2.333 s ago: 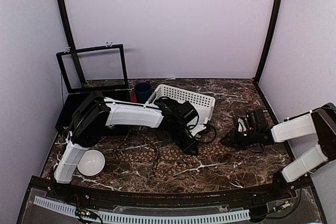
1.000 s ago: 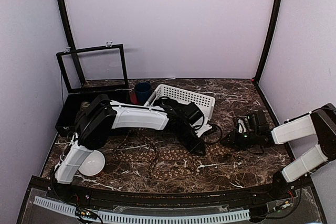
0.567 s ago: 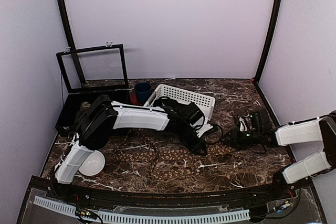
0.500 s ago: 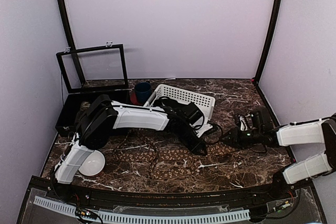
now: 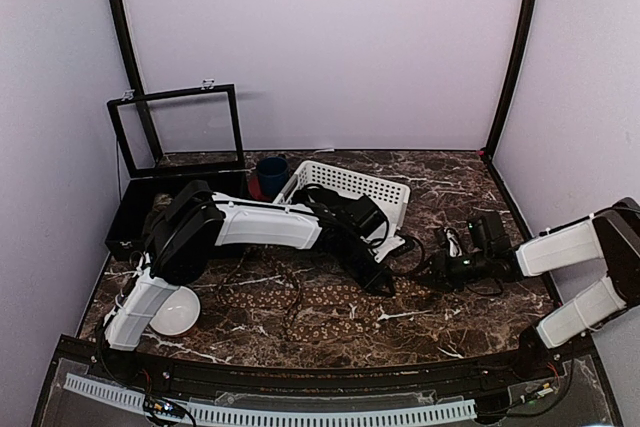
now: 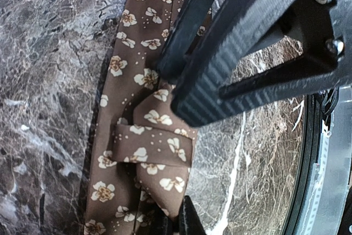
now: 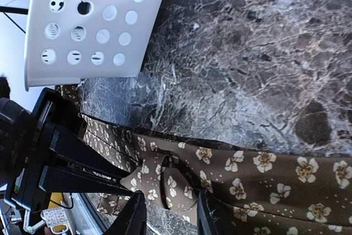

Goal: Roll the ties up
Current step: Flatten out the tie at the center of the board.

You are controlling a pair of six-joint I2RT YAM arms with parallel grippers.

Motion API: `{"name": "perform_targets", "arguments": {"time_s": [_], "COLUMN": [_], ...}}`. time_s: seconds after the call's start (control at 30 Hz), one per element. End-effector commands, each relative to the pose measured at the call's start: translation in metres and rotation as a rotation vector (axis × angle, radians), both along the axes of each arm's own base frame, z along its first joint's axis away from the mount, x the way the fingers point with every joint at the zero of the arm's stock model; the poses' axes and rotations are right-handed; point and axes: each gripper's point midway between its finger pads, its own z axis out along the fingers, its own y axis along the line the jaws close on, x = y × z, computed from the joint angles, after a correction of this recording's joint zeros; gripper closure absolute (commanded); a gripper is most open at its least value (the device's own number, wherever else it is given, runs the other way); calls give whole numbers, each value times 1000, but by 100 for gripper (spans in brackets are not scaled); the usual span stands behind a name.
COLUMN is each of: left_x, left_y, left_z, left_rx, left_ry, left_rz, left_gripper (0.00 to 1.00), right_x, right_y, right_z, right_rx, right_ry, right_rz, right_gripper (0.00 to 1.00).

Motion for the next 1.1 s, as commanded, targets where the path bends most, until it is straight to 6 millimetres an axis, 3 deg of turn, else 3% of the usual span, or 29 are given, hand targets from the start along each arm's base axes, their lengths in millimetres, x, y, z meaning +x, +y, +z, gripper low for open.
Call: {"name": "perform_targets", "arguments": {"time_s": [0.0, 0.13, 0.3, 0.57, 0.7, 0.87, 1.07], "left_x": [-10, -10, -11, -10, -9, -9, -9], "left_y": [16, 15, 15, 14, 12, 12, 12], "left_z": [-28, -27, -27, -24, -23, -23, -24], "left_rx": [87, 80, 81, 75, 69, 64, 67], "left_ry": [28, 29, 30, 26, 25, 25, 26], "left_rz": [-5, -4, -7, -10, -8, -10, -9], "left_gripper": [100, 100, 100, 100, 100, 100, 100], "right_x": [4, 3, 4, 11, 7, -5, -3], "right_y": [11, 12, 6, -8, 1, 19, 27], "right_z": [6, 2, -5, -8, -10, -14, 2], "right_rx": [39, 29, -25, -154, -126, -42, 12], "right_ry": [-27, -16, -4, -25, -20, 33, 12], "right_rz": [30, 32, 5, -42, -10, 51, 62], "right_gripper": [68, 67, 56, 55, 56, 67, 73]}}
